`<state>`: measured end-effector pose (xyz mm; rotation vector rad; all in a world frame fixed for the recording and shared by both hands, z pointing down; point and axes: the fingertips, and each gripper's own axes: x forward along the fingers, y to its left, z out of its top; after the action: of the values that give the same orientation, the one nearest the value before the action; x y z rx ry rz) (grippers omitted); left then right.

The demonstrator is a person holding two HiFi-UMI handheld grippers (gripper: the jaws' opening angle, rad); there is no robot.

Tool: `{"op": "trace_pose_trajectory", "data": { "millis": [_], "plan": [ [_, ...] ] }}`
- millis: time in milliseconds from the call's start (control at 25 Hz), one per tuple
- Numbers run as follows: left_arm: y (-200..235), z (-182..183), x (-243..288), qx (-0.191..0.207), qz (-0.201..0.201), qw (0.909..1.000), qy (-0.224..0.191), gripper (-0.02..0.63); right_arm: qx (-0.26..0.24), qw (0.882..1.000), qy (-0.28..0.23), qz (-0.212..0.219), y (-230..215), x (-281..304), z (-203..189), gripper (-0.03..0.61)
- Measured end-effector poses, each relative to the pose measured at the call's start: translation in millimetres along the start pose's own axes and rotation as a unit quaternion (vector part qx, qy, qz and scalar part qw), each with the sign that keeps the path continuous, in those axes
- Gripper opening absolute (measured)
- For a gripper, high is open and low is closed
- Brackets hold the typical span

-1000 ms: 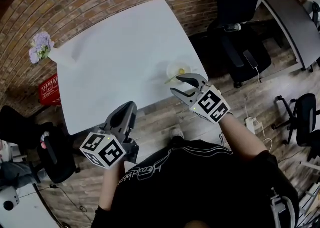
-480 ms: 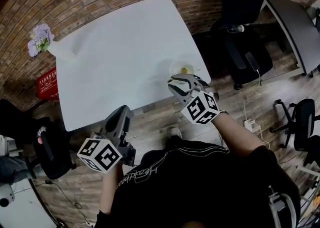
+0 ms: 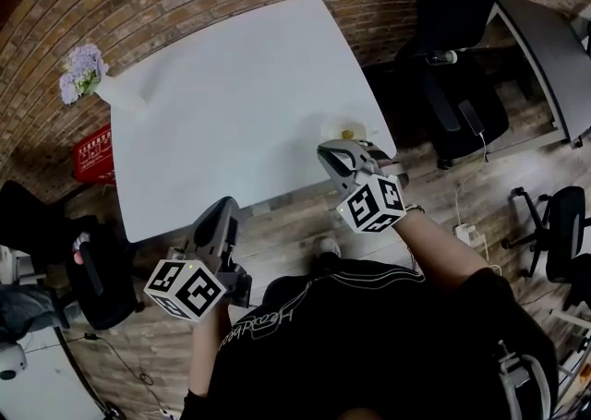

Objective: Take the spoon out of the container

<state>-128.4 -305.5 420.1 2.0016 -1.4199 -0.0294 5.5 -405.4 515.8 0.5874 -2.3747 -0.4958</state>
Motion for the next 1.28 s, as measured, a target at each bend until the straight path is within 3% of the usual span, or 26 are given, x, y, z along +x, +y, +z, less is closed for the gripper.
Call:
{"op": "trace_pose_trajectory", "data": {
  "millis": [520, 720, 1080, 1280],
  "plan": [
    [-11.1, -2.5, 5.2, 0.001, -0.017, 0.9999, -0.001, 0.005, 0.024, 0.999, -0.013, -0.028, -18.6, -12.9, 2.6, -0.002],
    [-18.2, 0.2, 9.2, 0.002, -0.024, 0.9997, -0.008, 0.005, 0.063, 0.997, -0.03, -0.034, -31.5, -28.1, 9.8, -0.002],
    [-38.5, 7.2, 24.2, 0.008, -0.052, 0.9984, -0.017, 0.005, 0.182, 0.977, -0.108, -0.036, -66.4, -76.0, 42.9, -0.002],
    [-53.3, 7.3, 32.9, 0.01, -0.075, 0.997, -0.015, 0.005, 0.204, 0.966, -0.152, -0.043, -79.3, -108.3, 66.1, -0.002]
  ]
}}
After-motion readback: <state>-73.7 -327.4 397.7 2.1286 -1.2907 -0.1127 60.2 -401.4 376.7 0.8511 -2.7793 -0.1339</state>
